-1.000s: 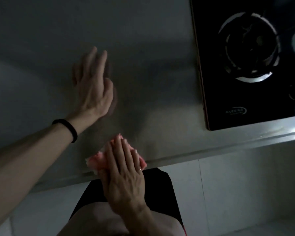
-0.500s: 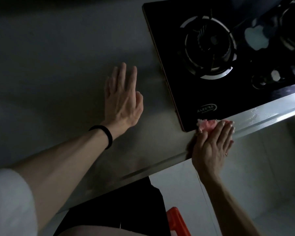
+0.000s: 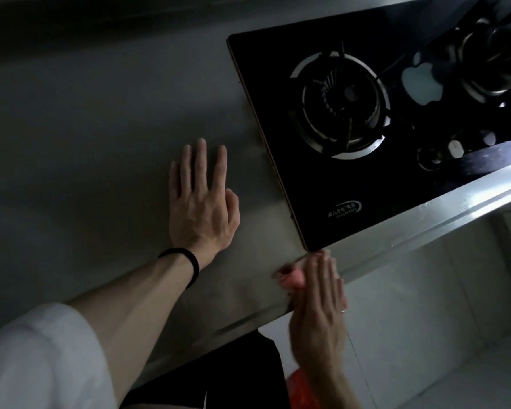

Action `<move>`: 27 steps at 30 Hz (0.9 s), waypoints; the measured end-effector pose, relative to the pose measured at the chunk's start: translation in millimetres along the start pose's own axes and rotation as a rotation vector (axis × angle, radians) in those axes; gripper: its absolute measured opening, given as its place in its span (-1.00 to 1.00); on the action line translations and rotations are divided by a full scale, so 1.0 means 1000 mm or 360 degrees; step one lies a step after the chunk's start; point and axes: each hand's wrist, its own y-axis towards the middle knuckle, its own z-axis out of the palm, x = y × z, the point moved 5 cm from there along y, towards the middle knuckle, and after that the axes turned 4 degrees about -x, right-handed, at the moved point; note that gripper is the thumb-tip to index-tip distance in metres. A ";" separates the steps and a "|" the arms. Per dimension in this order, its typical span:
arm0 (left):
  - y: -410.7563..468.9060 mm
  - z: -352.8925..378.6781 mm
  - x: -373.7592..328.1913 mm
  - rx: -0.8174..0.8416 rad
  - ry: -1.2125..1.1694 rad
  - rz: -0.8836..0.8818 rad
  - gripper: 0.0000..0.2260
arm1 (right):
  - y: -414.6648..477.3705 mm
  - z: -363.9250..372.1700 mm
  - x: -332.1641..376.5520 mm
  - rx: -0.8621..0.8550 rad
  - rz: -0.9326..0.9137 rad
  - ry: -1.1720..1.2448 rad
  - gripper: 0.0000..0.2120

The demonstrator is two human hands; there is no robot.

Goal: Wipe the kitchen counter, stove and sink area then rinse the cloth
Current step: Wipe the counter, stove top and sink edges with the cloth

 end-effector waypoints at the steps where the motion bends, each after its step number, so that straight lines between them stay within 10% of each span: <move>1: 0.000 0.000 0.000 0.0005 0.0000 0.0000 -0.36 | 0.010 -0.007 -0.018 -0.0049 0.0189 0.0035 -0.45; 4: 0.001 -0.001 0.000 0.0011 0.0002 -0.0006 -0.36 | 0.040 -0.027 -0.063 -0.0126 0.0666 0.0112 -0.44; 18: 0.000 0.001 0.000 -0.0029 -0.0034 -0.0007 -0.36 | 0.135 -0.047 -0.126 0.0015 0.0797 0.0032 -0.27; 27: 0.002 0.002 -0.003 -0.0091 0.0055 -0.0040 -0.35 | 0.032 -0.013 -0.026 0.0045 -0.0048 0.0162 -0.38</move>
